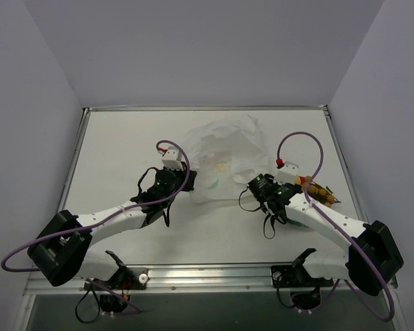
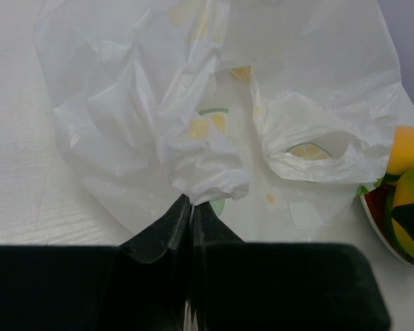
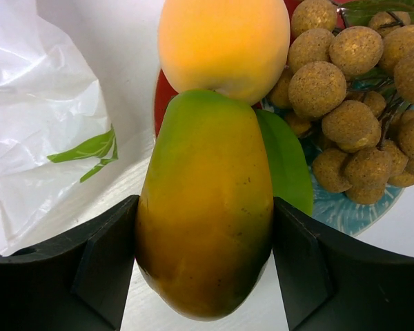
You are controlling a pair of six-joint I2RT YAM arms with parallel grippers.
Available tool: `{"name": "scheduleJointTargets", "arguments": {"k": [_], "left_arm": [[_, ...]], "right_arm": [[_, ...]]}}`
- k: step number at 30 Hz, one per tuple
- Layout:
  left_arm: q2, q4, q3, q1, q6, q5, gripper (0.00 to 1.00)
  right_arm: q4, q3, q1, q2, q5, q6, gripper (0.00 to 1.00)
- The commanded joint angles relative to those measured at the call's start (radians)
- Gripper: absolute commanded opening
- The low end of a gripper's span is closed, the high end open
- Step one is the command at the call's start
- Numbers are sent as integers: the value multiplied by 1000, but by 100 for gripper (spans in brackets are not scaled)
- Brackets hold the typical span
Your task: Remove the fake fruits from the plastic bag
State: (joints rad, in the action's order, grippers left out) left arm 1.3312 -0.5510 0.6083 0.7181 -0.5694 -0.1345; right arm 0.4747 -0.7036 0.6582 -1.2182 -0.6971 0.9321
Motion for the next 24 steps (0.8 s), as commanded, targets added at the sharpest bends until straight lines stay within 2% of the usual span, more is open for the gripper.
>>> {"name": "scheduleJointTargets", "arguments": {"k": [1,3,6,9,11,13,16,18,24], "left_arm": [[-13,-43,16,0,-17,12,2],[-9,-49,15,1,-21,16,3],[5,-50,22,9,-21,22,2],[0,-53,21,15,-21,22,2],[-9,-52,16,15,-17,19,2],[-26,-46,13,15,-15,9,2],[-41,-41,11,15,-11,4,2],[-49,-40,8,17,-10,4,2],[-49,-38,7,15,-10,1,2]], "right_arm": [[38,-24,-22,-18,-4,-24,32],[57,-22,-35,-18,7,-10,33],[85,-13,-35,-9,11,36,39],[97,-13,-37,-1,10,50,51],[97,-11,-40,3,5,53,64],[97,-13,-45,2,7,50,72],[97,-14,-45,3,10,50,74],[97,-11,-45,20,8,47,82],[100,-14,-43,101,16,17,90]]}}
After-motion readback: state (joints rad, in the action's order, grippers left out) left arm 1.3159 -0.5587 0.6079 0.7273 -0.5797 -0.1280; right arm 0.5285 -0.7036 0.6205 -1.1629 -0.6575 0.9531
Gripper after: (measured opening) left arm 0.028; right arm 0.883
